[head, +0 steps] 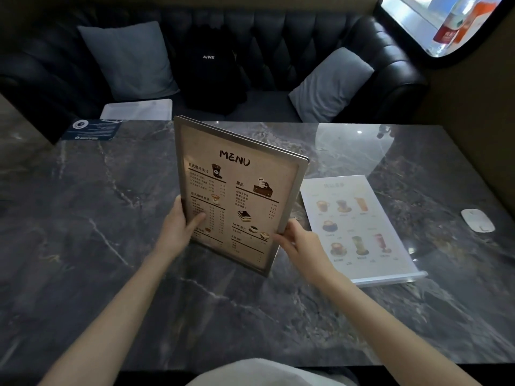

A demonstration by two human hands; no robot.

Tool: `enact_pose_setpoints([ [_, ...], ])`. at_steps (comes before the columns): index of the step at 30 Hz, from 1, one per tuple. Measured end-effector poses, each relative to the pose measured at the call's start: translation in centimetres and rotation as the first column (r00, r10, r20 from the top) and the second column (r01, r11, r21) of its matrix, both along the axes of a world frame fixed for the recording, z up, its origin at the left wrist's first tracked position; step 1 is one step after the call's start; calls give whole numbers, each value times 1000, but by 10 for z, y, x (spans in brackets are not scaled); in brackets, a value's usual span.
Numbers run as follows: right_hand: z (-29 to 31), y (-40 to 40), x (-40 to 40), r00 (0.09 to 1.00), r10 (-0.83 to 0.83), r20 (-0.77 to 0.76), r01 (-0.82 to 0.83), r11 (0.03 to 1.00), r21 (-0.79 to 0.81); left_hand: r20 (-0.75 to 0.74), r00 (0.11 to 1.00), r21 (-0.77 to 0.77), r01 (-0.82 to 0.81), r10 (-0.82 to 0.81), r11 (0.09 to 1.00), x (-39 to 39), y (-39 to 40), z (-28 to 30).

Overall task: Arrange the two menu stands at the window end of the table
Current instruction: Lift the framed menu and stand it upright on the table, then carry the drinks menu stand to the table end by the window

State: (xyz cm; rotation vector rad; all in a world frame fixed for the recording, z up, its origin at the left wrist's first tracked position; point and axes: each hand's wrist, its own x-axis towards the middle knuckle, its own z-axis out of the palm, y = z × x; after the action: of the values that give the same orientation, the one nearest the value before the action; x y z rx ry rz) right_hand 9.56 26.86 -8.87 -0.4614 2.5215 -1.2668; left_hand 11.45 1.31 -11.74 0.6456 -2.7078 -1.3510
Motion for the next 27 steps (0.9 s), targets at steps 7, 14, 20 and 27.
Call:
enact_pose_setpoints([
  [7,22,43,-40,938,317,141,-345,803,487,-325,931,-577,-57,-165,814,29,88,15],
  [14,-1,154,-84,982,166,87,-179,700,691,-527,769,-626,-62,-362,778,5,198,19],
  [20,-36,225,-80,990,140,-12,-87,680,728,-10,956,-583,232,-292,779,-18,265,-22],
  [27,-66,252,-81,976,-95,195,-33,823,566,427,897,-374,291,-115,880,-31,291,-56],
])
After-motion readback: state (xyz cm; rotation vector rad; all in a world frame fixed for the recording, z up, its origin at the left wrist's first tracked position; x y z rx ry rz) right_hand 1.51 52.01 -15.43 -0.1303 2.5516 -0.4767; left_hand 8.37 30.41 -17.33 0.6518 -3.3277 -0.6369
